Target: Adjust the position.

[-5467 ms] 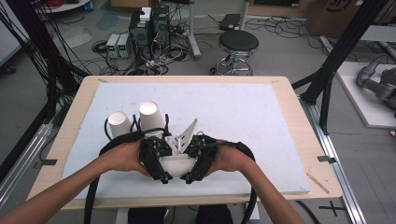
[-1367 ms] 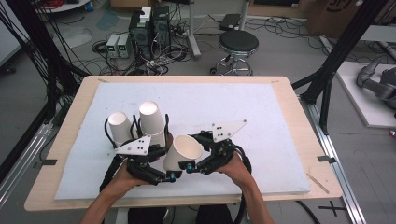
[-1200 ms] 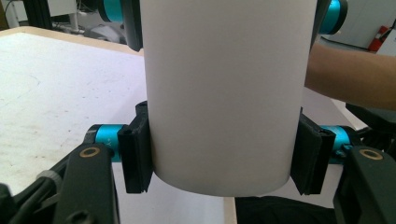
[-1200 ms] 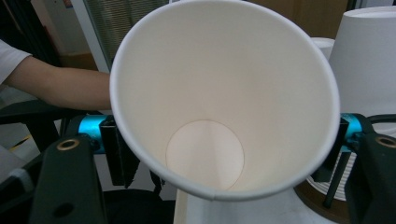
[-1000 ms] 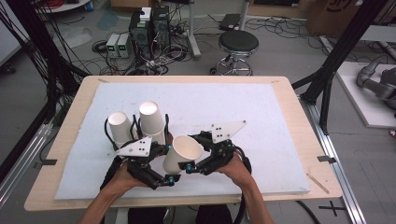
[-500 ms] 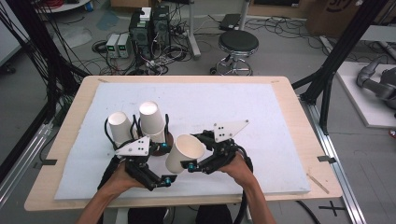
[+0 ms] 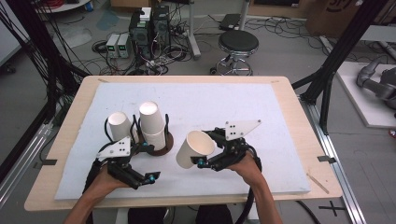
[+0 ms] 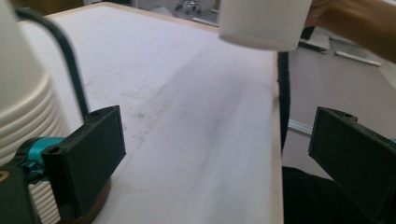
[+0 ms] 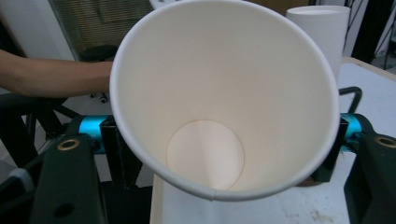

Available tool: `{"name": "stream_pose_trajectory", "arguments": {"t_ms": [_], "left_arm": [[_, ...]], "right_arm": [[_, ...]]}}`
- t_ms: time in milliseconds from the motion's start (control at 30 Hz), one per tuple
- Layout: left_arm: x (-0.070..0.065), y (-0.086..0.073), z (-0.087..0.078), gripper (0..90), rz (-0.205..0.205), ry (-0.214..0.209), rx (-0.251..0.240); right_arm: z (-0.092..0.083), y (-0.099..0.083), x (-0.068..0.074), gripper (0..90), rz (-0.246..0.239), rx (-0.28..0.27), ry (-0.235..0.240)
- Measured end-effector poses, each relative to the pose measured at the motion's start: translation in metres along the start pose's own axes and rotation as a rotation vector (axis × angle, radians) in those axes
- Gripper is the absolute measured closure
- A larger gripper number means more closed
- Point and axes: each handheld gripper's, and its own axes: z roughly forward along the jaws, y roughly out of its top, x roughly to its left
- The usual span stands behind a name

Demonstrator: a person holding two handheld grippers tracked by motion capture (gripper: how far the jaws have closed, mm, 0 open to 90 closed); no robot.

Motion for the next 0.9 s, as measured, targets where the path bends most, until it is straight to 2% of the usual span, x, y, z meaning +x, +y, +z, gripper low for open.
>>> {"name": "stream_pose_trajectory", "arguments": {"t_ms": [167, 400, 700, 900], "left_arm": [[0.005, -0.015, -0.012, 3.8, -0.003, 0.069, 0.013], [0.008, -0.034, -0.029, 3.8, -0.024, 0.145, -0.012], [0.009, -0.040, -0.034, 3.8, -0.015, 0.173, -0.030], [0.010, -0.040, -0.034, 3.8, -0.012, 0.177, -0.035]], "right_arm": [[-0.010, -0.005, 0.000, 28.3, -0.002, 0.014, -0.051], [-0.022, -0.012, 0.000, 28.2, 0.004, 0.015, -0.100], [-0.025, -0.018, 0.002, 28.2, 0.011, 0.026, -0.118], [-0.027, -0.018, 0.001, 28.2, 0.016, 0.030, -0.131]]}}
